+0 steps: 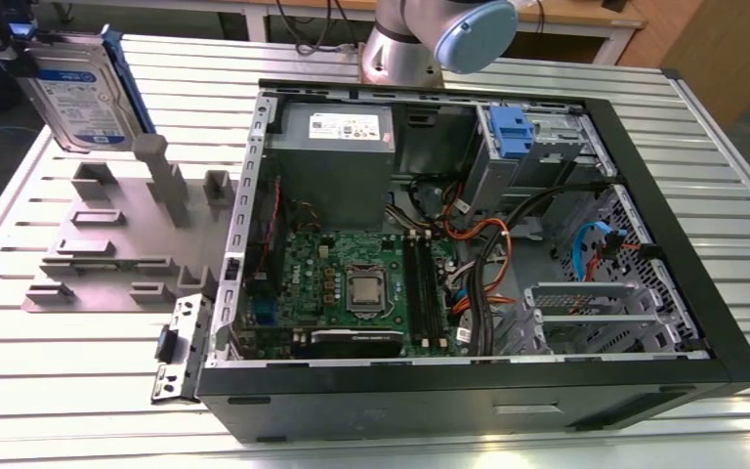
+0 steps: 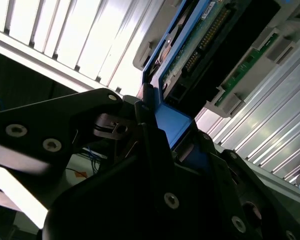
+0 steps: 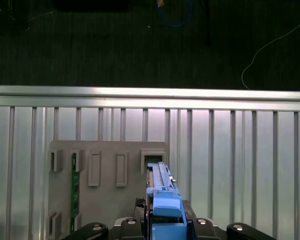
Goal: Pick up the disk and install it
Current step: 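Pick up the disk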
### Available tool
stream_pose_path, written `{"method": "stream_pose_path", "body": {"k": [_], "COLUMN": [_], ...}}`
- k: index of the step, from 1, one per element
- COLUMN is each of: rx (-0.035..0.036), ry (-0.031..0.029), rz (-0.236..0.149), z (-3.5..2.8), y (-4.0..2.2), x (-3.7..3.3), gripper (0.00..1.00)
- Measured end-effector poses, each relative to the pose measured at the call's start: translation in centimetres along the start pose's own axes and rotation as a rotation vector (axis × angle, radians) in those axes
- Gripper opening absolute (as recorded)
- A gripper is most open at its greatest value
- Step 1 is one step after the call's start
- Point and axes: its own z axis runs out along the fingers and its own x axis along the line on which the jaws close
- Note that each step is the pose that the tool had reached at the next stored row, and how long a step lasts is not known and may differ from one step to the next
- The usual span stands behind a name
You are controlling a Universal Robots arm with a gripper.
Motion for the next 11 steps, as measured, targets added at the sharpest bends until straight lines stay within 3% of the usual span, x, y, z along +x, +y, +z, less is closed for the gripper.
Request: {"method": "stream_pose_path", "body": {"k": [11], "rx": [0.0000], "ry": [0.0000], "rz": [0.000], "z": [-0.84], "y": [0.01], "x": [-0.03], "gripper": [0.36]}}
